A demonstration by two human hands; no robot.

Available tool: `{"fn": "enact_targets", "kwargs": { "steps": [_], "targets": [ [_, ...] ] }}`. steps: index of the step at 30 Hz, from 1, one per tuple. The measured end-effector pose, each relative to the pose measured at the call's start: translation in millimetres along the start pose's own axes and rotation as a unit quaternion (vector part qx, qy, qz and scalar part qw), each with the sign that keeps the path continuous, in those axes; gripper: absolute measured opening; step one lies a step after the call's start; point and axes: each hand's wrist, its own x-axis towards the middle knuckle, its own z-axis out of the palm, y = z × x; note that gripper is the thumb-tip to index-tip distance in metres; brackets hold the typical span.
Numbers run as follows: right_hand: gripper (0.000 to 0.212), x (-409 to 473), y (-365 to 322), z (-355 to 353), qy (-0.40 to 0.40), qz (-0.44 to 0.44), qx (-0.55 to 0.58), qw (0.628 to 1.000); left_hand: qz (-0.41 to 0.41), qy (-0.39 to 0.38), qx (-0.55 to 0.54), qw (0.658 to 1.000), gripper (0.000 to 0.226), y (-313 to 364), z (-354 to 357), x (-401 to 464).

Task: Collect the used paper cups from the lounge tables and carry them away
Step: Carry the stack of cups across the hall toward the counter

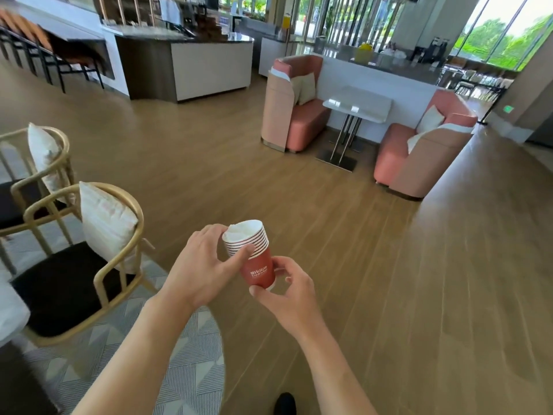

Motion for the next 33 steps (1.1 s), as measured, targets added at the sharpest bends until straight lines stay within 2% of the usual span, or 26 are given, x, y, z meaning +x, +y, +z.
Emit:
{"fn": "enact_targets", "kwargs": {
  "steps": [4, 11, 18, 29, 33],
  "targets": [
    [0.053, 69.4, 13.5, -24.5, -0.01, -0.019, 0.007, 1.0, -0.006, 0.015, -0.003, 1.0, 0.063, 14.5, 17.6, 55.3],
    [0.053, 168.7, 48.8, -84.0, -0.02, -0.031, 0.013, 0.999, -0.019, 0.04, -0.054, 0.998, 0.054, 55.7, 69.9, 147.4],
    [0.053, 235.2, 90.9, -133.6, -0.027, -0.027, 0.025, 0.999, -0.02, 0.037, -0.059, 0.997, 0.052, 85.4, 122.5, 215.8],
    [0.054, 317.0, 127.1, -157.4, -0.015, 0.001, 0.028, 0.999, -0.033, -0.006, -0.111, 0.993, 0.055, 88.3, 170.6, 312.4],
    [0.054, 362.3, 132.4, -153.2, -0.006, 0.013, 0.018, 1.0, -0.032, -0.015, -0.13, 0.991, 0.046, 71.5, 178.6, 362.3]
  ]
}}
